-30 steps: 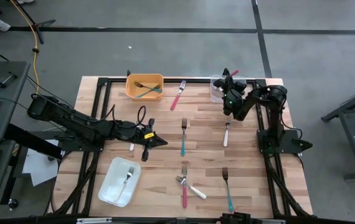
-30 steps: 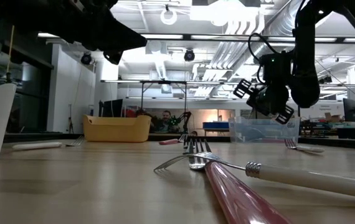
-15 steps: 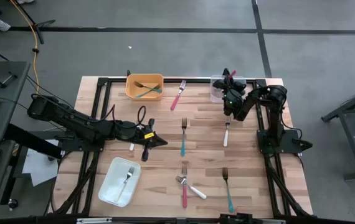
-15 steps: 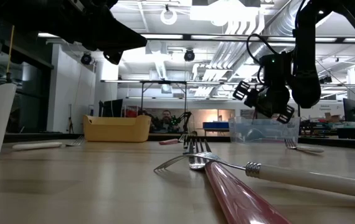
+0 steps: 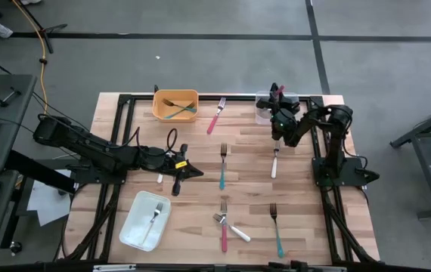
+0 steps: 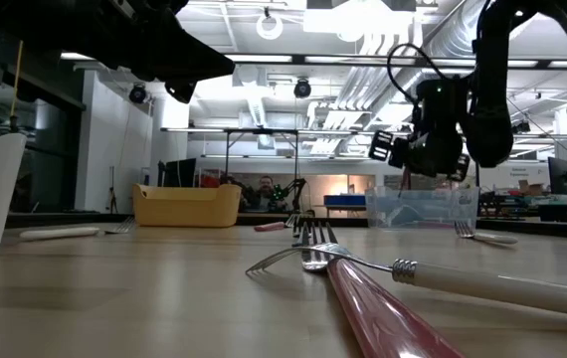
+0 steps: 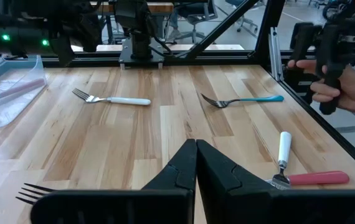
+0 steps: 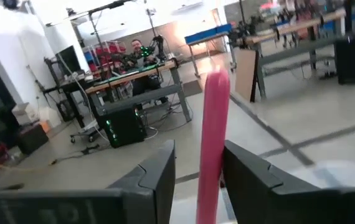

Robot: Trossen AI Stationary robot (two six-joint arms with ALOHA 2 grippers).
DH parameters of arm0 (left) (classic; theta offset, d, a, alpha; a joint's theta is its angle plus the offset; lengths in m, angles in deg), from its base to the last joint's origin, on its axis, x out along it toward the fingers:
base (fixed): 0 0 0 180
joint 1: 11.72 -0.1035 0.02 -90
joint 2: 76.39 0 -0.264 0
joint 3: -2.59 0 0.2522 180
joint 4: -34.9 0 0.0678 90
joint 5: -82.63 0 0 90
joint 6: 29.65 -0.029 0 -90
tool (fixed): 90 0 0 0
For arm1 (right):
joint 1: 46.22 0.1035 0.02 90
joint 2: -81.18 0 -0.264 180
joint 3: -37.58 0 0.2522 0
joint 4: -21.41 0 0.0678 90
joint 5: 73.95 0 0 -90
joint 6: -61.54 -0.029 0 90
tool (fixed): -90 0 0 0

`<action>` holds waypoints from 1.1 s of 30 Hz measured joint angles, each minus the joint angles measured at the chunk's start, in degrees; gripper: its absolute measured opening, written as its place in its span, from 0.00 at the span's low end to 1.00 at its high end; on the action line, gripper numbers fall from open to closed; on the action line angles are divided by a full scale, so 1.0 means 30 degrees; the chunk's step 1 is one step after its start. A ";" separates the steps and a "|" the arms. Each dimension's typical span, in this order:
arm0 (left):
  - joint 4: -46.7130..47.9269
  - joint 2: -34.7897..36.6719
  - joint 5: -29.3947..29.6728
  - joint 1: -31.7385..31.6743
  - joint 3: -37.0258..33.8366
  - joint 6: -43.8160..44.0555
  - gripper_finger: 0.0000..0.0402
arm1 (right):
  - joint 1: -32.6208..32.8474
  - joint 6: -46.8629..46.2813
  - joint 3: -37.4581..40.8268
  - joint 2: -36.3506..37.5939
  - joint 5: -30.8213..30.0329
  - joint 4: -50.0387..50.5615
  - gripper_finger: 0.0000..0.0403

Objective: Sort silverware by color (type)
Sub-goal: Put the pink fork into the transparent bin, then put the white fork into the white bin

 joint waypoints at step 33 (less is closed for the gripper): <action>0.0010 0.0000 -0.0007 0.0000 0.0000 0.0003 0.00 | 0.0136 0.0662 0.0000 0.9885 0.3523 1.9518 0.02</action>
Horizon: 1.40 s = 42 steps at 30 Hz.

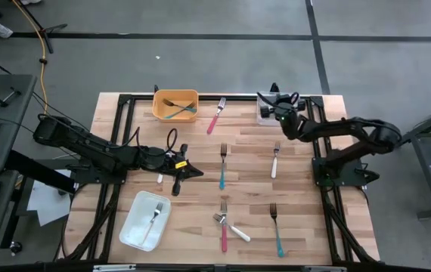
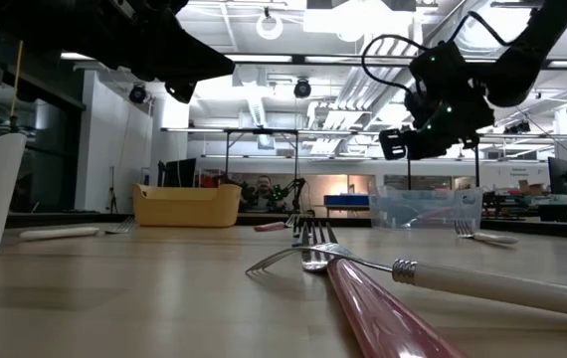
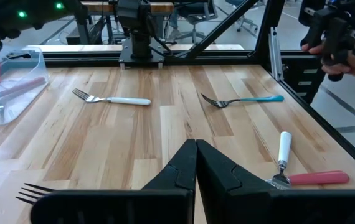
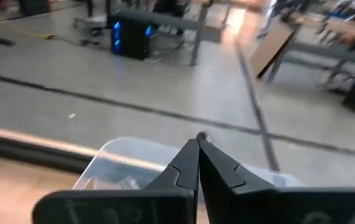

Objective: Sort silverware by color (type)
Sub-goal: Put the white fork into the white bin

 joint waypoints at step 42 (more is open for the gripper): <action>0.7572 -1.0935 -0.2993 0.3103 1.0817 -0.2007 0.31 | 0.4614 0.1365 0.0000 0.7385 0.9406 0.6207 0.01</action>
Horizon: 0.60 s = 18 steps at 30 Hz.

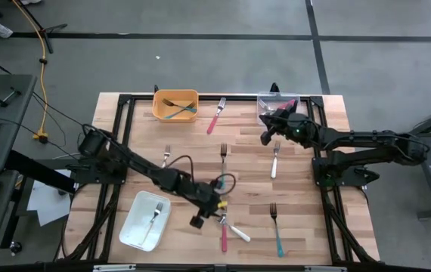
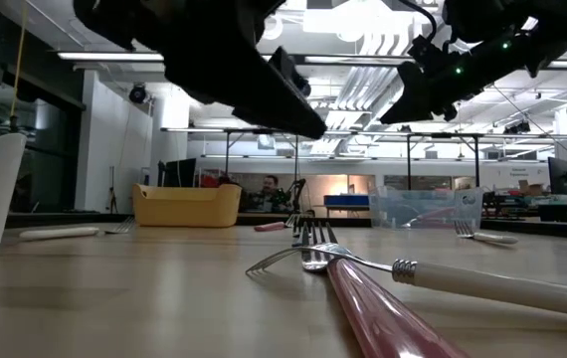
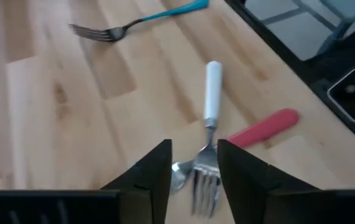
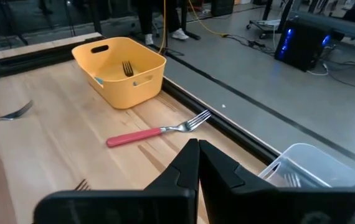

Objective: Sort silverware by color (type)
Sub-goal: Put the white fork into the white bin

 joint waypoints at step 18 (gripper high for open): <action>0.8388 -0.6323 0.1456 0.1378 1.0067 -0.0733 0.34 | 0.1830 0.0035 0.0000 -0.0036 -0.0019 0.0611 0.01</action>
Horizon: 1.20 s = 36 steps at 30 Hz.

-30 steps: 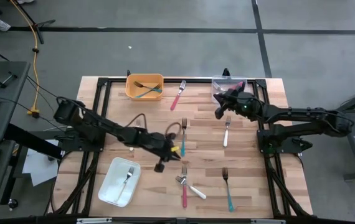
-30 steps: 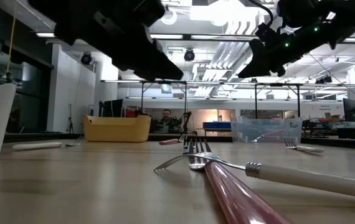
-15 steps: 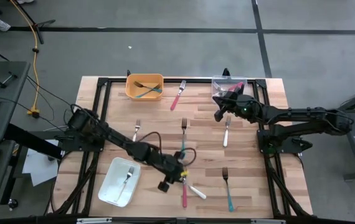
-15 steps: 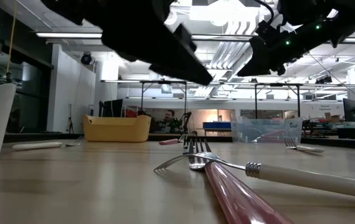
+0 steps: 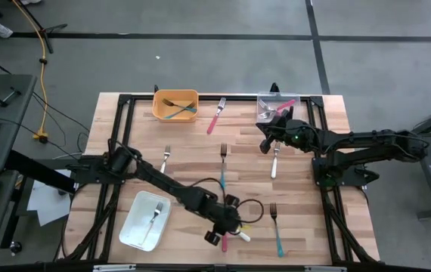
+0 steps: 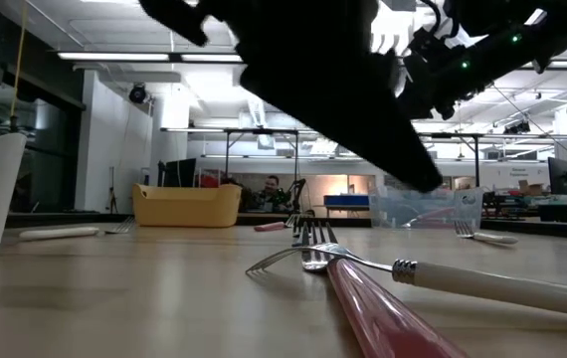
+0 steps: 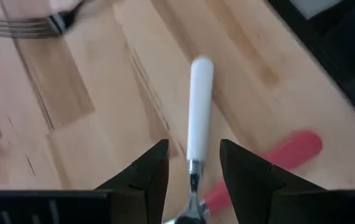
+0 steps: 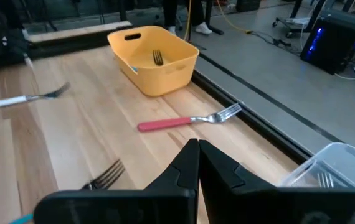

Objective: Sort silverware by color (type)
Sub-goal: Put the white fork into the white bin

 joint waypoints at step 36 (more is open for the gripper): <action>0.2192 -0.2326 -0.0461 -0.0981 0.2037 -0.2567 0.33 | -0.0007 0.0358 -0.0007 -0.0387 -0.0433 0.0002 0.01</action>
